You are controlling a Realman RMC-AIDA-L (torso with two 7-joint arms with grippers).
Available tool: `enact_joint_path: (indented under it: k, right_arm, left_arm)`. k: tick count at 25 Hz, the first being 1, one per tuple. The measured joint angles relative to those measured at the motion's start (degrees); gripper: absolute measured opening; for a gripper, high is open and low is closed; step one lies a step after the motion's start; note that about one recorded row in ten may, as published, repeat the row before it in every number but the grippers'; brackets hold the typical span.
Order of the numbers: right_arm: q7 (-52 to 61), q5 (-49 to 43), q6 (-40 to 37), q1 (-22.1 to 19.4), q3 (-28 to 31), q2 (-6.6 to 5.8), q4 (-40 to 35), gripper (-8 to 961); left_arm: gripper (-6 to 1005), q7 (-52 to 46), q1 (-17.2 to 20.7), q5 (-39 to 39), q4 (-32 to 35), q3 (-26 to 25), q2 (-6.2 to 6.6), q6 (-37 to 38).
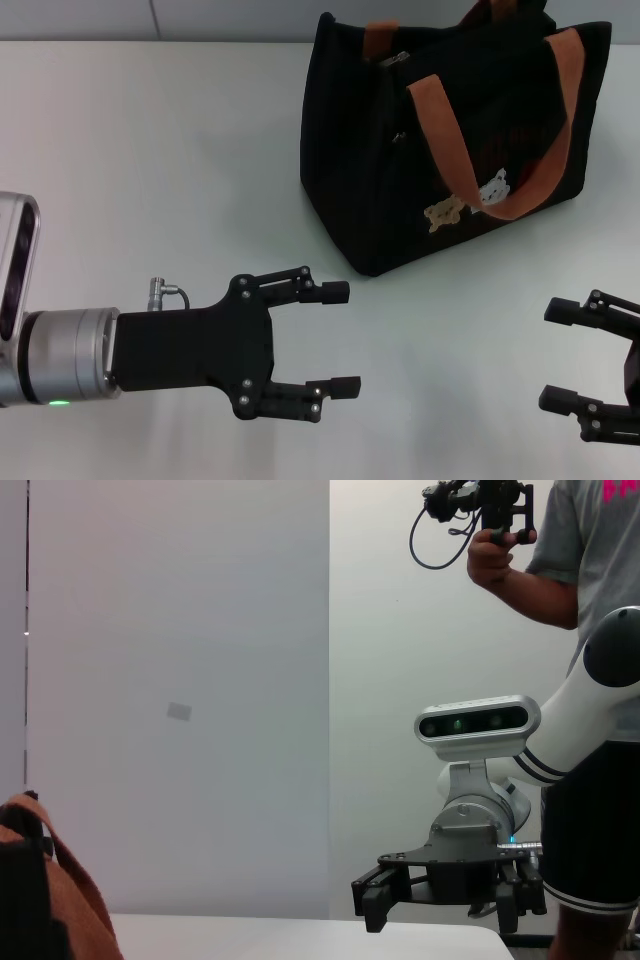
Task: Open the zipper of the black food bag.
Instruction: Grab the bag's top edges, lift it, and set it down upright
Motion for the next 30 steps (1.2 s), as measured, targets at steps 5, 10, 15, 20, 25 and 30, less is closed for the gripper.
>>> enact_joint_path:
  k: [5,10,15,20,25,30]
  right_arm:
    - [0.0,-0.1,0.3,0.1,-0.1,0.43,0.1,837]
    - [0.0,-0.1,0.7,0.1,0.1,0.68,-0.2,837]
    - [-0.1,0.3,1.6,-0.9,1.9,0.68,-0.3,836]
    - [-0.2,0.3,1.4,-1.9,3.1,0.42,-0.4,836]
    - [-0.2,0.3,1.3,-2.8,3.9,0.27,-0.5,836]
    - [-0.2,0.3,1.4,-3.2,3.9,0.27,-0.5,836]
  left_arm:
    - [827,0.1,0.0,-0.2,0.0,-0.2,-0.07,-0.1]
    - [826,0.7,0.3,-2.0,-0.3,-1.4,-0.13,-1.0]
    - [825,4.9,1.8,-7.3,-5.0,-4.0,-0.28,-4.7]
    - [817,10.7,2.1,-11.8,-12.3,-4.6,-0.38,-12.3]
    - [809,23.0,2.6,-15.8,-26.4,-10.9,-0.46,-30.2]
    - [802,27.6,2.9,-16.0,-32.7,-16.1,-0.47,-39.3]
